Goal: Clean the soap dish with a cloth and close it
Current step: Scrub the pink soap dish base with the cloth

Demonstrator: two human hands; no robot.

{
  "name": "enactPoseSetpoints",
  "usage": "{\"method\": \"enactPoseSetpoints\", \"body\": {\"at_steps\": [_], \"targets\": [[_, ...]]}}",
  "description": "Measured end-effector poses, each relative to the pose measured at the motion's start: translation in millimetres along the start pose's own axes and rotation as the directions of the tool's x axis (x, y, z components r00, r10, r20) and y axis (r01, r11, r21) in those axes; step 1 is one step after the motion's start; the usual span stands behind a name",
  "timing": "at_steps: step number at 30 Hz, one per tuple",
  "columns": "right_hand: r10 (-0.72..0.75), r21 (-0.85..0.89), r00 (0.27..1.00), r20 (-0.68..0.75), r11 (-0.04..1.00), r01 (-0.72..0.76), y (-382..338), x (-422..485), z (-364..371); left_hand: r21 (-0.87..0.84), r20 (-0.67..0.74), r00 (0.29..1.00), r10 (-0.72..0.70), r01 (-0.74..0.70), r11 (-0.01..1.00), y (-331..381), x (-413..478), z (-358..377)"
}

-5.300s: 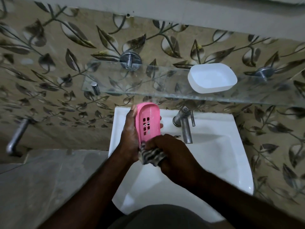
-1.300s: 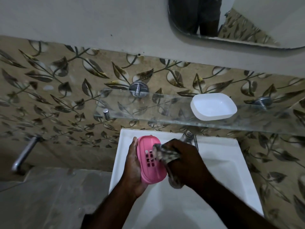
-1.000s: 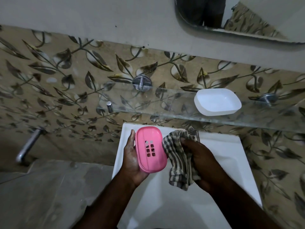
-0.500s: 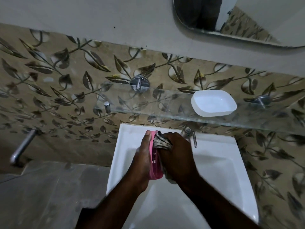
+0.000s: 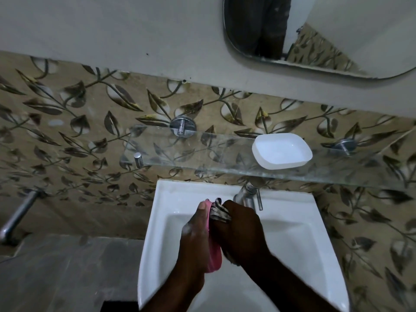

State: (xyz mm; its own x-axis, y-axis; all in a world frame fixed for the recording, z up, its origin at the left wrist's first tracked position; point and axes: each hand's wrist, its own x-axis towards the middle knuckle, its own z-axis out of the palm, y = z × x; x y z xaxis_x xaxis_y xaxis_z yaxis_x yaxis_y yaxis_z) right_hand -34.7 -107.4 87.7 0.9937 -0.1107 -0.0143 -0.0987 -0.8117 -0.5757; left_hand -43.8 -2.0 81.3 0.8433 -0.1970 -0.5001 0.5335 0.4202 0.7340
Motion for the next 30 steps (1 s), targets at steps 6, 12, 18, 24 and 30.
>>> {"method": "enactPoseSetpoints", "body": {"at_steps": [6, 12, 18, 24, 30], "targets": [[0.101, 0.425, 0.994, -0.034, 0.902, -0.078, 2.3, 2.9, 2.2, -0.016, 0.006, 0.997, -0.081, 0.081, 0.997, 9.7, -0.7, 4.9], [-0.361, 0.129, 0.929, -0.076, 0.921, 0.368, 3.4, -4.8, 3.9, -0.170, 0.060, 0.981, -0.187, 0.195, 0.966, 19.2, 13.1, -1.6], [-0.550, -0.406, 0.833, 0.058, 0.749, 0.523, 14.3, 1.1, -12.6, -0.079, -0.012, 0.987, -0.158, 0.157, 0.985, 11.8, 17.8, -3.7], [-0.320, -0.457, 0.947, -0.022, 0.846, 0.275, 1.1, 7.5, -0.4, 0.089, -0.136, 0.991, -0.010, 0.022, 0.996, 13.8, 21.4, 0.2], [-0.064, 0.266, 0.947, 0.314, 0.964, -0.023, 8.4, 8.8, -37.9, 0.076, -0.002, 0.997, 0.078, -0.077, 0.994, 20.4, 15.1, -0.9]]}}
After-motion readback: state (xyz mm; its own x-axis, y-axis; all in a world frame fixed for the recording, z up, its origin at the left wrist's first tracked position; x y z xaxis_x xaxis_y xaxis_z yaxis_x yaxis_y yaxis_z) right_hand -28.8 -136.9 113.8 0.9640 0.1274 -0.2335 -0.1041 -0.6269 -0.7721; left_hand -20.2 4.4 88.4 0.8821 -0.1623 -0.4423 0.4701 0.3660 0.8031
